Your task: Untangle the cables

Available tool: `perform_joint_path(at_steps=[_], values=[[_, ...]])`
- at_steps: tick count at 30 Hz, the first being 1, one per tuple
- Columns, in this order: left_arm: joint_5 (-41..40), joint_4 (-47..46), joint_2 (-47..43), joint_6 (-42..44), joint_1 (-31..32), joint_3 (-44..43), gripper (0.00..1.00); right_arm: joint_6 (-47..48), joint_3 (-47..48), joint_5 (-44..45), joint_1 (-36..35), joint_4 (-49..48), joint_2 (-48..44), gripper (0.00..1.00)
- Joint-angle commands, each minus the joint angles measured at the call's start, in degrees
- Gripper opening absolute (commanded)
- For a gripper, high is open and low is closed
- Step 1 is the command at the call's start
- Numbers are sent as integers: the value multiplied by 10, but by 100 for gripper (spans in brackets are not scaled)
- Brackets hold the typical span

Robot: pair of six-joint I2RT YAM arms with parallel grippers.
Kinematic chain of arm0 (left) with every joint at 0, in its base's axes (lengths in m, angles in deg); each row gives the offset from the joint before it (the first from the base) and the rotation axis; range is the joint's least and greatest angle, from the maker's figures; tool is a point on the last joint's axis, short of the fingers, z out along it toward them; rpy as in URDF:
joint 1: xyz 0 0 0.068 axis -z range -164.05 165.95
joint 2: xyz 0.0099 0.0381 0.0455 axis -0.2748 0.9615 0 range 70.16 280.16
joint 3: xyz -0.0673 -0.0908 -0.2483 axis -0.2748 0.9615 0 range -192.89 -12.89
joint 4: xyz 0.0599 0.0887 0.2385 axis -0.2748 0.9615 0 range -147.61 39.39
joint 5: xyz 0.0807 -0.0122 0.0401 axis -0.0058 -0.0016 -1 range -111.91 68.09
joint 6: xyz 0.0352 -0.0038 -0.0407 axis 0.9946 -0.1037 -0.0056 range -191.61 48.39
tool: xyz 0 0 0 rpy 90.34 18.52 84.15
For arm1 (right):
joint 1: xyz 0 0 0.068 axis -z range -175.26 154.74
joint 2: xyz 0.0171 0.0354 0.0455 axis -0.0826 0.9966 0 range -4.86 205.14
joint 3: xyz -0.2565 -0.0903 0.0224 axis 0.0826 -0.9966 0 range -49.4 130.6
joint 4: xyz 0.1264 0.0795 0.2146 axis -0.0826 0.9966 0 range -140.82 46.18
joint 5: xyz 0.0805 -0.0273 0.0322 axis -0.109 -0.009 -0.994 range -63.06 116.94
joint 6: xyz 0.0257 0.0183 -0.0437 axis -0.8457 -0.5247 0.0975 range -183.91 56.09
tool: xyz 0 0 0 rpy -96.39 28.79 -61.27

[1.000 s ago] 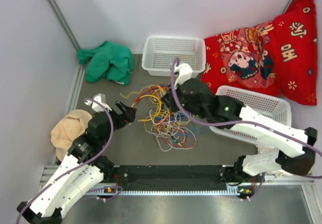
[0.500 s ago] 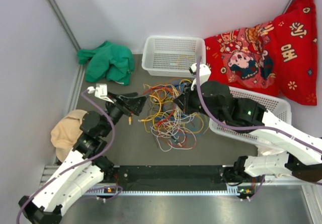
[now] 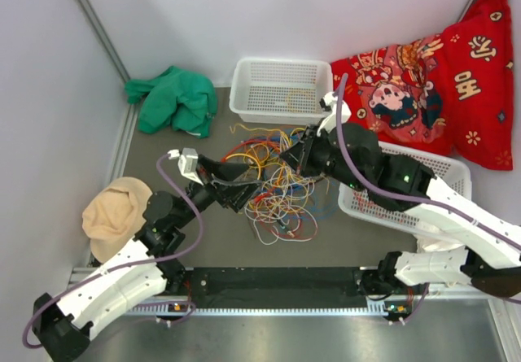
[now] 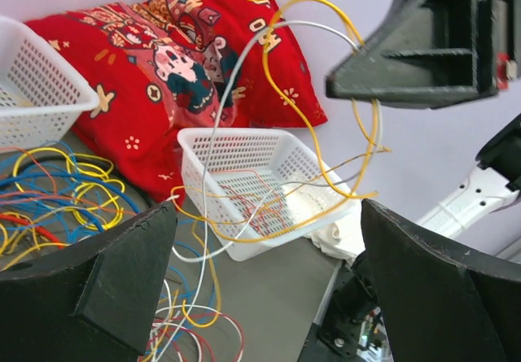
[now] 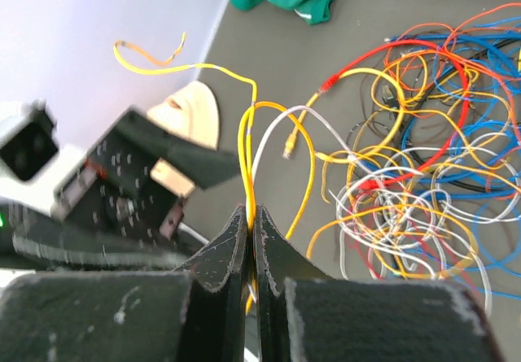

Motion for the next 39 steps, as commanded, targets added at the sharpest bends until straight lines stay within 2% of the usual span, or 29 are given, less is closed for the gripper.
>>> perform_joint_path(at_steps=[1,10,19,23,25,27,29,30,32,33,34,36,37,39], values=[[-44,7,-10,84,20,-26,99,-62,26,-50,35,-44,26,0],[-41,36,14,206,33,-34,99,-85,120,-100,43,-19,88,0],[-35,14,37,241,37,-30,98,-97,132,-122,51,-12,109,0],[-36,-8,67,244,37,-37,81,-101,131,-138,52,-22,116,0],[-36,-25,87,243,37,-43,77,-103,130,-145,51,-24,117,0],[-37,-37,106,241,37,-51,65,-105,127,-148,51,-24,116,0],[-39,-44,117,238,37,-58,50,-106,118,-147,51,-23,109,0],[-41,-44,119,237,37,-65,32,-107,114,-139,51,-24,106,0],[-40,-31,117,233,37,-73,17,-96,103,-129,51,-21,91,0],[-39,-23,114,233,37,-78,0,-92,98,-113,51,-20,85,0],[-42,-9,111,228,37,-83,0,-88,87,-104,51,-18,78,4],[-36,43,96,227,37,-100,0,-69,75,-81,51,-6,59,23],[-30,64,89,222,37,-106,0,-63,64,-71,51,3,52,40],[-29,116,75,214,37,-122,0,-52,51,-47,51,26,34,49]])
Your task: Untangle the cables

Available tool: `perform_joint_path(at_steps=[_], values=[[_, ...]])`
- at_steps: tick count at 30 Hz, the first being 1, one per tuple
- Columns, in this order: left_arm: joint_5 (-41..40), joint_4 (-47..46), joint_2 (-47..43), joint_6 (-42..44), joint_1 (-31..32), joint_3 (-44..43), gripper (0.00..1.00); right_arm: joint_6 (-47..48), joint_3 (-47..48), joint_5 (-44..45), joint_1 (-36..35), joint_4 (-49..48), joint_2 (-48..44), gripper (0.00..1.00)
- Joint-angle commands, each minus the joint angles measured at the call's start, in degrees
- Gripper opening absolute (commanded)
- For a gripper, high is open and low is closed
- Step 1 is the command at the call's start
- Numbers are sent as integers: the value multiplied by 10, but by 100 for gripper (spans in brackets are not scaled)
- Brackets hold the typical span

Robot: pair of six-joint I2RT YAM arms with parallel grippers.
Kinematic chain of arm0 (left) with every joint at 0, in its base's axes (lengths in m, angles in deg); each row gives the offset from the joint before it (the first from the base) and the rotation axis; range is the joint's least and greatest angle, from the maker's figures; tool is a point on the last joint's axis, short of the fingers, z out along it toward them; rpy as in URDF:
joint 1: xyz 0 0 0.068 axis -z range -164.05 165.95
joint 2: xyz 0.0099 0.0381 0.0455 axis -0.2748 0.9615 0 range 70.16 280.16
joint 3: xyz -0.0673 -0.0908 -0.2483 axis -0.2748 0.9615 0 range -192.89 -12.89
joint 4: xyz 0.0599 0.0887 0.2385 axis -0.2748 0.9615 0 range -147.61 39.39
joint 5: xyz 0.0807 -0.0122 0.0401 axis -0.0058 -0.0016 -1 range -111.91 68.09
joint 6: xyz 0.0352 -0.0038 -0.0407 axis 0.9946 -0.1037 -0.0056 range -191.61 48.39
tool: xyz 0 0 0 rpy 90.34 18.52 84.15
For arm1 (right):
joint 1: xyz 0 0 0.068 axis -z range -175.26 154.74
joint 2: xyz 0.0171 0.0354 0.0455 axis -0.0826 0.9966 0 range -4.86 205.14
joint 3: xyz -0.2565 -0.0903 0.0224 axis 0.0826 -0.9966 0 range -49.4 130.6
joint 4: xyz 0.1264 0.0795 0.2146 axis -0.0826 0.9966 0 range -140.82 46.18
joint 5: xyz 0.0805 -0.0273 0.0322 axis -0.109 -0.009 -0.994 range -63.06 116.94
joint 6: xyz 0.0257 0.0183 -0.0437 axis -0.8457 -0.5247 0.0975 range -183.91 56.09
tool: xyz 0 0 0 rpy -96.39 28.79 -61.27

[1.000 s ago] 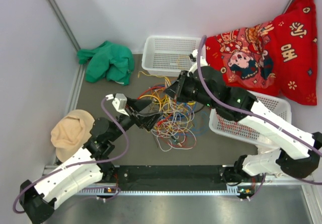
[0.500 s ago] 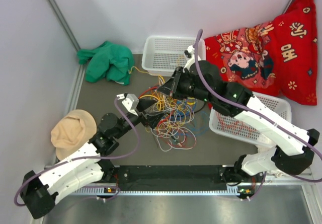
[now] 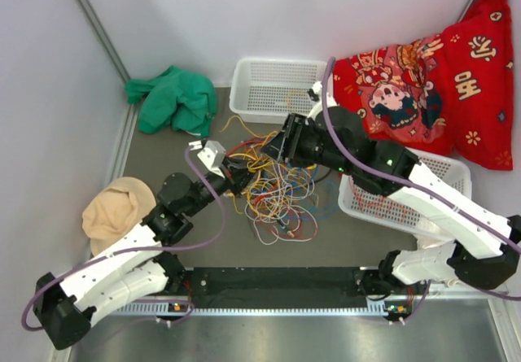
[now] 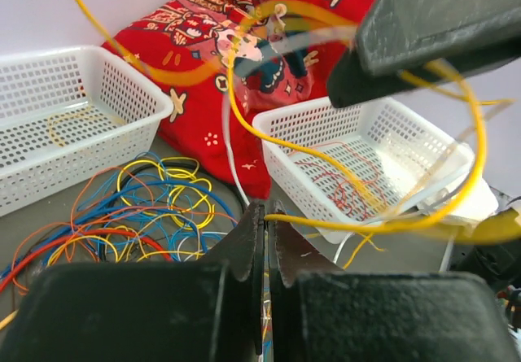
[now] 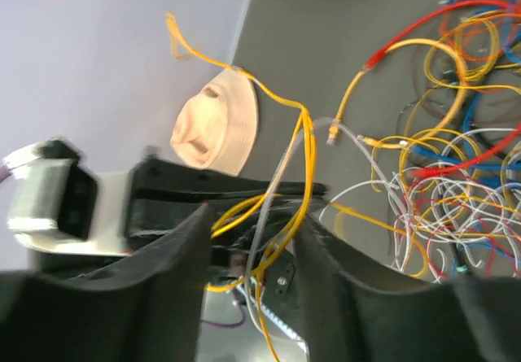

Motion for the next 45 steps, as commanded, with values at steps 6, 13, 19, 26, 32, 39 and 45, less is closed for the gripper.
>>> perform_joint_path(at_steps=[6,13,19,26,32,39,45], values=[[-12,247,-56,-64,2,-120,0,43,-120,125,4,55,-102,72],[-87,359,-51,-103,2,-206,0,55,-186,174,4,65,-147,78],[-156,456,34,-143,1,-359,0,77,-237,166,3,-2,-191,77],[-212,488,97,-151,1,-480,0,123,-259,147,3,-40,-223,75],[-226,485,146,-123,1,-572,0,172,-279,93,3,-115,-245,74],[-186,479,185,-100,1,-647,0,255,-197,60,3,-203,-173,74],[-219,427,190,9,1,-629,0,277,-171,-17,3,-306,-144,74]])
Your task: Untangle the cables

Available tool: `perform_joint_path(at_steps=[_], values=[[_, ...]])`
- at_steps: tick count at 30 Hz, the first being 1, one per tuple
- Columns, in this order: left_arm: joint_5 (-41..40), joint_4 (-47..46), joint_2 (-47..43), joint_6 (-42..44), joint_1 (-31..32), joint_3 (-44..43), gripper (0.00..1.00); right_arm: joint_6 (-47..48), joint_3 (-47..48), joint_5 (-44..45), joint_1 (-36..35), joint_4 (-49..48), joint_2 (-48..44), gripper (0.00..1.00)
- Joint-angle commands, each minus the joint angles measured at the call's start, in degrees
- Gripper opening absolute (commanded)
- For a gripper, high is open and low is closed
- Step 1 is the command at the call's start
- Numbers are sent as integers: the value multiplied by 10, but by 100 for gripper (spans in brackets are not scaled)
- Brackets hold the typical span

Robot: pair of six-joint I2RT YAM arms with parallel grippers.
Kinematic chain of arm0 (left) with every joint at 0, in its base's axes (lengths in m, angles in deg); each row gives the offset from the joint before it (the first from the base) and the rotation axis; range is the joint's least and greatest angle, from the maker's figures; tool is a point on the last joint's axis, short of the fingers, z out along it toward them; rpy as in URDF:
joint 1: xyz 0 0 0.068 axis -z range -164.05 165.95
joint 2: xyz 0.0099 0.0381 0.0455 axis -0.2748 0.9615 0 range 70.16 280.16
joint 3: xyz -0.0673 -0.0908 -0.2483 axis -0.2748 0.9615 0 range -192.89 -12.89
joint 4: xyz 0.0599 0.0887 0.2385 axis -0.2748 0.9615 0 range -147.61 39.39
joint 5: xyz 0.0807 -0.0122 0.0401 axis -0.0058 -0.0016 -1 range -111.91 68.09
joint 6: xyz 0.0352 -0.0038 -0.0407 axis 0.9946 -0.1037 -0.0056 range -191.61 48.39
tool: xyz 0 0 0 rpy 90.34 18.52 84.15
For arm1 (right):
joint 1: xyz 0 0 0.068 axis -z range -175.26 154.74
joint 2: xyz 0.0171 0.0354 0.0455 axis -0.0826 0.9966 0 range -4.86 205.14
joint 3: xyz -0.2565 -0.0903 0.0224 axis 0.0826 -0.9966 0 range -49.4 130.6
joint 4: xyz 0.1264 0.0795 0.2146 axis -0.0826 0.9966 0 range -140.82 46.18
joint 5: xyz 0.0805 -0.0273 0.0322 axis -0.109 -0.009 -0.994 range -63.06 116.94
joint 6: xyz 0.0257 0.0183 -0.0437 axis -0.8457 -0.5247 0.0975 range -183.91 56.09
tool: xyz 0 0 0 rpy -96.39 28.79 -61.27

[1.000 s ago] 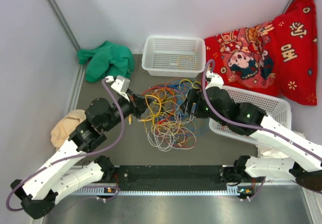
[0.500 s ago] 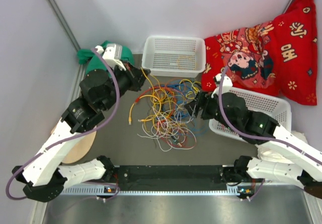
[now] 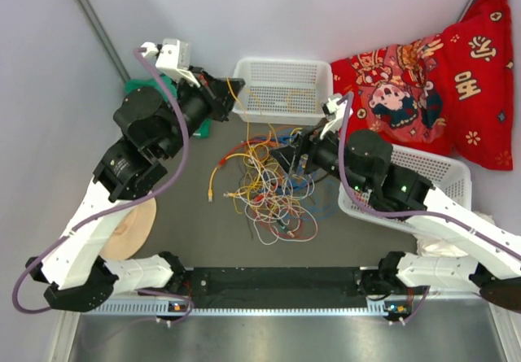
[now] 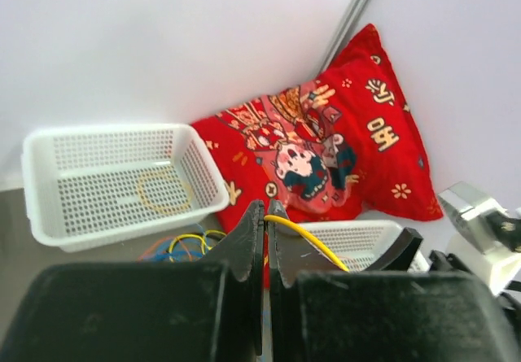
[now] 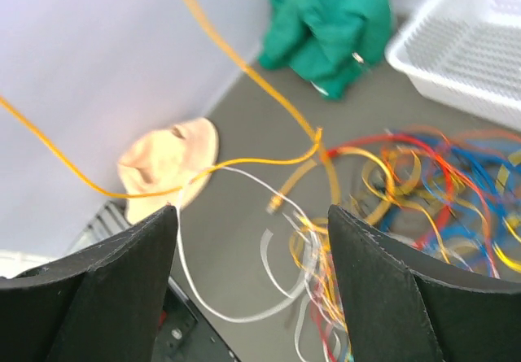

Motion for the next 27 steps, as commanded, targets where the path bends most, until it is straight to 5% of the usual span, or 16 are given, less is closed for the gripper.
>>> perform_joint_path(at_steps=[1,2,5,7,14,27], values=[[-68,-73,-10,107,1,52,0,32,31,-60,1,-124,3,74],[-99,-52,-8,90,0,61,0,30,31,-56,0,-125,3,74],[20,-96,-37,76,2,108,0,32,29,-39,-3,-90,-4,73],[-60,-120,-68,79,1,176,0,26,-3,-12,-3,-86,-18,73],[-30,-86,-46,73,0,141,0,1,-89,-47,-16,-81,-45,71],[-25,-70,-27,68,0,110,0,50,-58,-55,-72,-42,130,72]])
